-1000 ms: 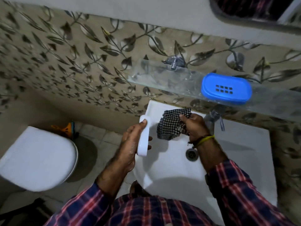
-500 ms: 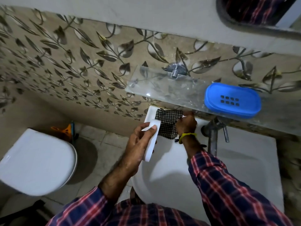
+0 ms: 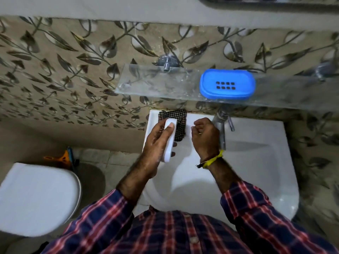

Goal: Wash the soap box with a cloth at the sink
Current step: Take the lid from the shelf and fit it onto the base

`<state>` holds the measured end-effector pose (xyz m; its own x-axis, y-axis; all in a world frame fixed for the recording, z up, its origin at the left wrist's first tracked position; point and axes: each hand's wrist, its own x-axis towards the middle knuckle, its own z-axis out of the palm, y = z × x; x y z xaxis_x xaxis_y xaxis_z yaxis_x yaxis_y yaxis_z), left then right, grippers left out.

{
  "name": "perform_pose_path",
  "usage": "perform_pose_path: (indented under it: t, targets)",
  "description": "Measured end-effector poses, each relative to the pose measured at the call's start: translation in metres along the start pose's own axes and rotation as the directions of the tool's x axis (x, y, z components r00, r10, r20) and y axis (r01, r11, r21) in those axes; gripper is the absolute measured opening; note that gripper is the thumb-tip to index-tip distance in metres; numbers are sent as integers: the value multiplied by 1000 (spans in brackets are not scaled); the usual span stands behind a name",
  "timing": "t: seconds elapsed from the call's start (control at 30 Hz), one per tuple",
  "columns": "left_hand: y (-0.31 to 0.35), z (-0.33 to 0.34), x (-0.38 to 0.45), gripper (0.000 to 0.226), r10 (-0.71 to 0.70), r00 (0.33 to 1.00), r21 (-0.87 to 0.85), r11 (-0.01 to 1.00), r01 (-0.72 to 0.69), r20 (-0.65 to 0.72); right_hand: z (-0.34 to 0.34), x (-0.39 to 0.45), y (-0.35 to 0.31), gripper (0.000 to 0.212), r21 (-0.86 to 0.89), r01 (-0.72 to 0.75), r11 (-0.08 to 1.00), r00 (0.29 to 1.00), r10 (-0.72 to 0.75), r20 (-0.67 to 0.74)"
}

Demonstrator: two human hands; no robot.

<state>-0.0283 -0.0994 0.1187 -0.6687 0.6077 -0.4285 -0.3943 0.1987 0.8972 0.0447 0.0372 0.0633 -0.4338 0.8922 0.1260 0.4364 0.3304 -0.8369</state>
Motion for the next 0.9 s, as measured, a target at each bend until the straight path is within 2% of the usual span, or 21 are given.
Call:
perform_pose_path:
  t: [0.1, 0.2, 0.3, 0.4, 0.47, 0.57, 0.73, 0.8, 0.9]
  targets:
    - [-2, 8, -7, 41, 68, 997, 43, 997, -69, 39, -27, -13, -14, 5, -29, 146, 989, 988, -147, -41]
    - [-2, 15, -16, 52, 178, 983, 79, 980, -182, 51, -59, -26, -31, 17, -59, 298, 953, 951, -302, -73]
    - [1, 19, -26, 47, 291, 954, 114, 948, -298, 71, -94, -27, -48, 23, -72, 393, 917, 894, -399, -205]
    - [11, 24, -36, 43, 383, 920, 174, 903, -392, 82, -128, -11, -64, 13, -41, 462, 886, 843, -453, -289]
    - [22, 28, -39, 49, 449, 888, 192, 867, -459, 95, -147, 10, -71, 28, -97, 449, 888, 862, -459, -216]
    - [42, 33, -37, 67, 520, 846, 214, 819, -533, 115, -165, 43, -77, 57, -249, 417, 874, 903, -429, 6]
    - [68, 38, -31, 71, 611, 786, 245, 751, -613, 96, -173, 82, -70, 92, -271, 379, 885, 900, -284, 329]
    - [73, 38, -29, 70, 637, 766, 231, 735, -637, 87, -174, 92, -65, 96, -206, 369, 906, 880, -269, 390]
    - [78, 36, -29, 71, 646, 760, 224, 732, -644, 72, -174, 96, -61, 93, -129, 359, 924, 882, -291, 370]
